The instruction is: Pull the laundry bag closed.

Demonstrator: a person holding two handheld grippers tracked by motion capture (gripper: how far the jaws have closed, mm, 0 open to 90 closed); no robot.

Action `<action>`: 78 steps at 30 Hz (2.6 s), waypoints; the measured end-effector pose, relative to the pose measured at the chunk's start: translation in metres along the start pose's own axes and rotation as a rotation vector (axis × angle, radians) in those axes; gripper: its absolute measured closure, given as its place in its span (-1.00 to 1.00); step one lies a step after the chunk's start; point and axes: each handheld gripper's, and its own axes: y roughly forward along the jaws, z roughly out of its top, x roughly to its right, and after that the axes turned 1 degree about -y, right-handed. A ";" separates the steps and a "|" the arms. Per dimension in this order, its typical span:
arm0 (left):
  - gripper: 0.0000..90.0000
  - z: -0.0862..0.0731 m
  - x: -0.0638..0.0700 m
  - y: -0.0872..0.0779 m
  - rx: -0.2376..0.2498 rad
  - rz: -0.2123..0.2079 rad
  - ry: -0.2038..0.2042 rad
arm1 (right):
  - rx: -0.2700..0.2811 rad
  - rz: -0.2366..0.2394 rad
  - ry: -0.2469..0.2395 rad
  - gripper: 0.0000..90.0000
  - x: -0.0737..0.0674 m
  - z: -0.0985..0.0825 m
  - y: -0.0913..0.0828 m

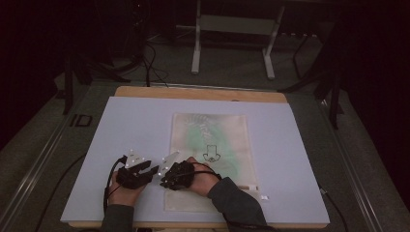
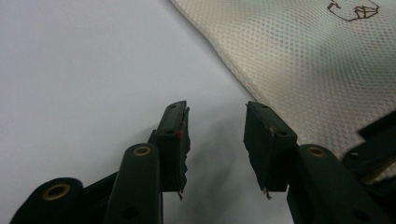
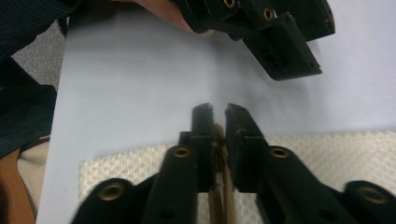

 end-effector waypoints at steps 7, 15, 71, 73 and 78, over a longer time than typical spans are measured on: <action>0.31 0.000 0.000 -0.001 0.000 0.000 0.002 | -0.054 -0.008 -0.024 0.76 -0.003 0.004 0.017; 0.31 0.000 0.000 0.000 -0.001 0.002 0.004 | -0.034 -0.019 -0.026 0.80 -0.005 0.007 0.010; 0.59 -0.001 0.017 -0.003 -0.010 -0.105 0.029 | -0.142 0.025 -0.013 0.81 0.002 -0.019 -0.009; 0.70 -0.001 0.019 -0.004 -0.012 -0.121 0.032 | -0.142 0.023 -0.012 0.81 0.002 -0.020 -0.009; 0.92 0.000 0.026 -0.003 -0.022 -0.155 0.048 | -0.142 0.022 -0.013 0.81 0.002 -0.020 -0.009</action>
